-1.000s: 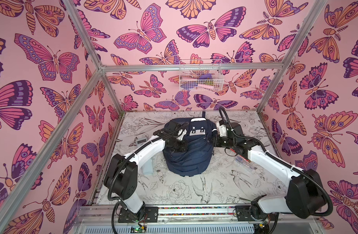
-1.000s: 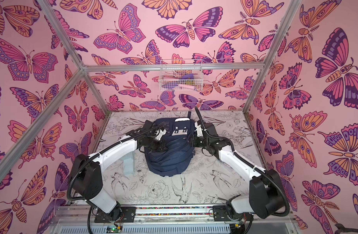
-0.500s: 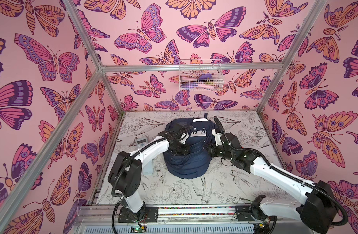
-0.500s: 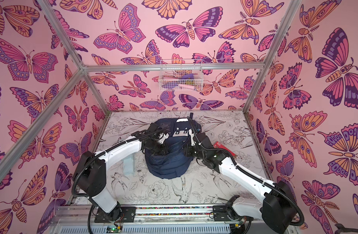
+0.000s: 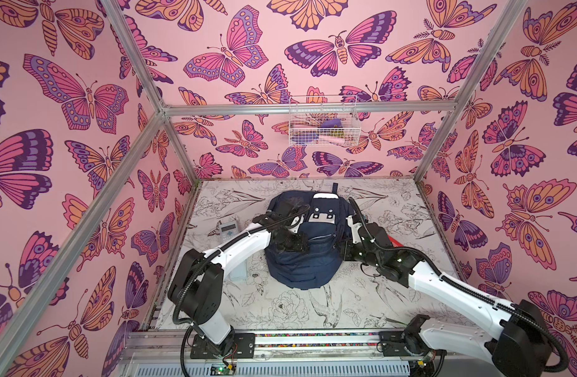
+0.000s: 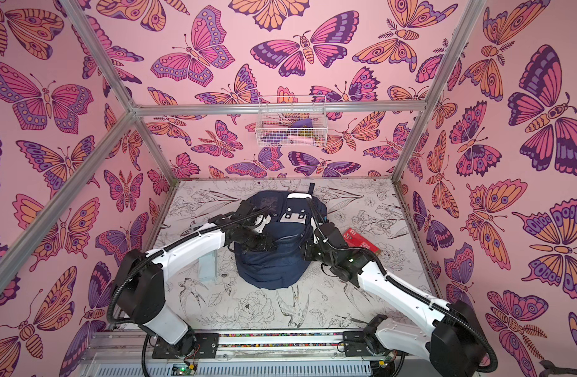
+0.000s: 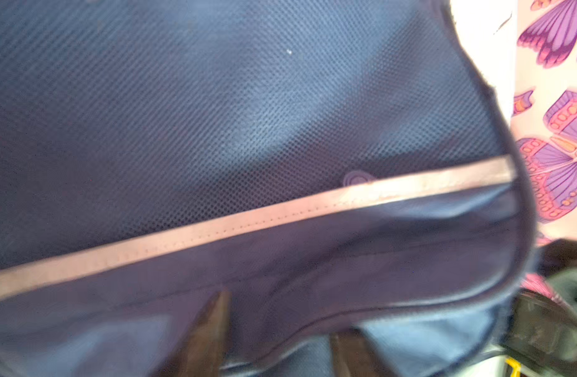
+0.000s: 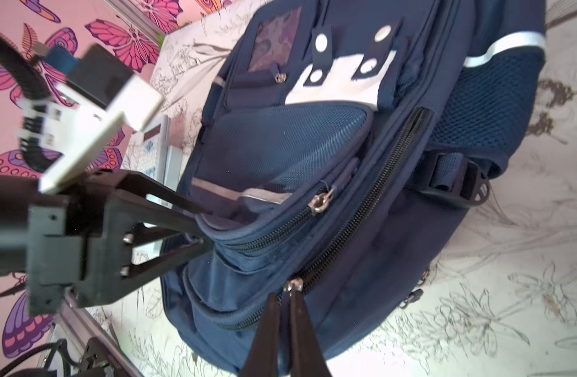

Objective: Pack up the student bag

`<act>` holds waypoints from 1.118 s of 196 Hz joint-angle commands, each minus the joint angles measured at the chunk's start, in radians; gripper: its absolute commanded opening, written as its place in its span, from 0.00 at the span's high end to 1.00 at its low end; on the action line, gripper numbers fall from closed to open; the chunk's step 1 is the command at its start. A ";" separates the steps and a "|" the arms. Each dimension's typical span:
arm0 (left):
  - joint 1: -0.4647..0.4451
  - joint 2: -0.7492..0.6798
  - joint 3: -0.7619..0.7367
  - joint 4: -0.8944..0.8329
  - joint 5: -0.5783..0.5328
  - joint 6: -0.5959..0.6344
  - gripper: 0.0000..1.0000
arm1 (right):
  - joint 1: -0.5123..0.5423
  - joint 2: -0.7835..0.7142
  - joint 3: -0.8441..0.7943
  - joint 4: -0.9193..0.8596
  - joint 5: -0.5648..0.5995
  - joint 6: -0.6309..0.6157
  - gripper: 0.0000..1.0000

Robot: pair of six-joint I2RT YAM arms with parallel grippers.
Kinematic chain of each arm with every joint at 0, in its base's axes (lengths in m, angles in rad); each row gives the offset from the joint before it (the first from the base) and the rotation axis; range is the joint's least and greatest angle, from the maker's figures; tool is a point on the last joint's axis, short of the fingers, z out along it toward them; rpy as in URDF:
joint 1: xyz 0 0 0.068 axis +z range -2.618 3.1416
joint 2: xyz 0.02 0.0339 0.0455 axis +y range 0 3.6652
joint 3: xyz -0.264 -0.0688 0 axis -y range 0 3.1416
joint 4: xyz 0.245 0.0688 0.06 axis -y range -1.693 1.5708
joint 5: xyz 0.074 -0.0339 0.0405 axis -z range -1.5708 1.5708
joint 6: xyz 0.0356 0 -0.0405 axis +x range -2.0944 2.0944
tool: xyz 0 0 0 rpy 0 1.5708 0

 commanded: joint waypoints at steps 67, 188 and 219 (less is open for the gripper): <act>0.087 -0.068 -0.077 0.001 -0.082 0.045 0.23 | -0.007 -0.028 -0.031 0.026 -0.116 0.021 1.00; 0.087 -0.014 -0.037 0.024 0.061 0.148 1.00 | -0.010 0.013 -0.050 -0.065 -0.241 -0.044 1.00; 0.087 -0.040 -0.027 0.037 0.095 0.114 1.00 | -0.001 0.017 -0.090 0.014 -0.354 -0.053 1.00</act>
